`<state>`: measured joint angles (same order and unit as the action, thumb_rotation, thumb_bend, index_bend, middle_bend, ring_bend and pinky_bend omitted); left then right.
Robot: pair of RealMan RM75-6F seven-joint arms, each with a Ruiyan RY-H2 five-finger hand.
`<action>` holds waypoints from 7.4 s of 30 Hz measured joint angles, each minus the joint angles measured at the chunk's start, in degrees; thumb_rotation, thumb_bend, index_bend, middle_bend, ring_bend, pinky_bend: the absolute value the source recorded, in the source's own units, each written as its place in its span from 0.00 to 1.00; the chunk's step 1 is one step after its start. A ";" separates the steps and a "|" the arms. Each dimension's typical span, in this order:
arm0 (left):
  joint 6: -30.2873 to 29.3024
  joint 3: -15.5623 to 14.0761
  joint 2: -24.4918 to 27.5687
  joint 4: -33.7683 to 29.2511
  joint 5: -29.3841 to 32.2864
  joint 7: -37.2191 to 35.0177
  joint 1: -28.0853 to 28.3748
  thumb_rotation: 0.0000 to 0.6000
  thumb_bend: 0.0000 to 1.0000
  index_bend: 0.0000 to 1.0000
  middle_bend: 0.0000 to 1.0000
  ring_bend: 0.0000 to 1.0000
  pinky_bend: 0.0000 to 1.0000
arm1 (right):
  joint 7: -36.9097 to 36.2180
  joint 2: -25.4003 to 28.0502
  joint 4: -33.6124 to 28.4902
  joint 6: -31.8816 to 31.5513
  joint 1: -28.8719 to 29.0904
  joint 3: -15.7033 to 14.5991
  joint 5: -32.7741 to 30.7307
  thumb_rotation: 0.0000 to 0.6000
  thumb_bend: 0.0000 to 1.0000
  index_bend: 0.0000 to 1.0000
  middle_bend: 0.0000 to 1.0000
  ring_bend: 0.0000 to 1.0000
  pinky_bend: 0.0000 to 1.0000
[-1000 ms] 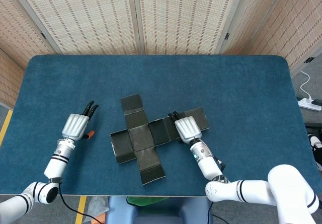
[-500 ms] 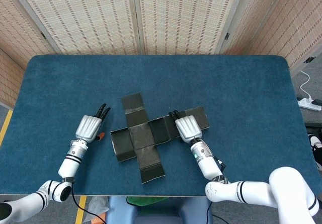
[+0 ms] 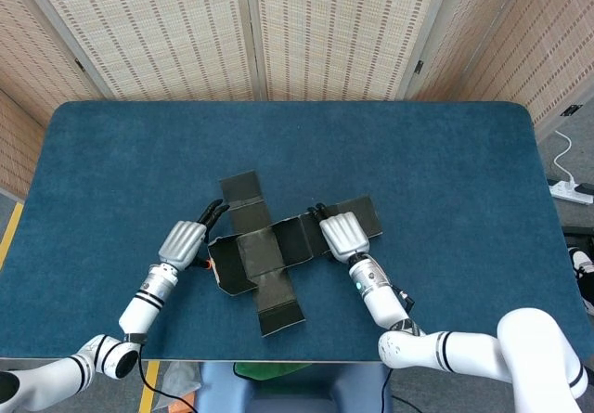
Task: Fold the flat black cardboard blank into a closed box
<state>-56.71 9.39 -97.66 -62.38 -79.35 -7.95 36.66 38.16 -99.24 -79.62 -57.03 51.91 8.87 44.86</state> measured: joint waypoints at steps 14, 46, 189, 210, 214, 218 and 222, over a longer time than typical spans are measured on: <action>2.65 -1.14 3.77 -4.86 -3.38 -11.23 2.97 1.00 0.23 0.00 0.00 0.51 0.72 | 4.09 6.76 -1.51 10.46 7.12 0.42 3.30 1.00 0.35 0.41 0.37 0.79 1.00; 14.54 -9.80 8.74 -3.54 -13.33 -55.29 10.84 1.00 0.23 0.11 0.08 0.51 0.69 | -10.91 8.81 6.95 15.88 15.52 -3.56 35.76 1.00 0.35 0.41 0.36 0.79 1.00; 16.46 -4.92 22.88 -21.55 2.97 -36.16 11.45 1.00 0.23 0.28 0.32 0.56 0.69 | -32.47 3.80 7.64 -11.89 1.00 -0.54 52.13 1.00 0.08 0.07 0.19 0.75 1.00; 19.07 -4.45 14.78 -17.12 10.86 -16.92 10.95 1.00 0.23 0.27 0.32 0.56 0.69 | -33.40 -8.92 26.57 -13.28 1.73 -4.98 56.14 1.00 0.17 0.21 0.31 0.76 1.00; 19.04 -4.40 13.82 -16.36 11.99 -13.93 10.75 1.00 0.23 0.26 0.31 0.56 0.69 | -34.25 -10.22 29.11 -12.86 1.88 -5.20 55.87 1.00 0.21 0.29 0.33 0.77 1.00; 19.21 -4.21 12.72 -15.59 13.54 -11.28 10.66 1.00 0.23 0.25 0.30 0.56 0.69 | -35.29 -11.50 31.54 -12.61 1.85 -5.68 55.68 1.00 0.24 0.33 0.36 0.77 1.00; 19.61 -3.91 11.91 -14.97 14.59 -9.40 10.69 1.00 0.23 0.24 0.30 0.56 0.69 | -36.09 -12.68 33.71 -12.57 1.80 -6.33 55.73 1.00 0.27 0.36 0.38 0.77 1.00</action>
<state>-37.10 5.48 -85.75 -77.36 -64.76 -17.35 47.35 2.07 -111.92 -45.92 -69.60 53.72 2.54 100.59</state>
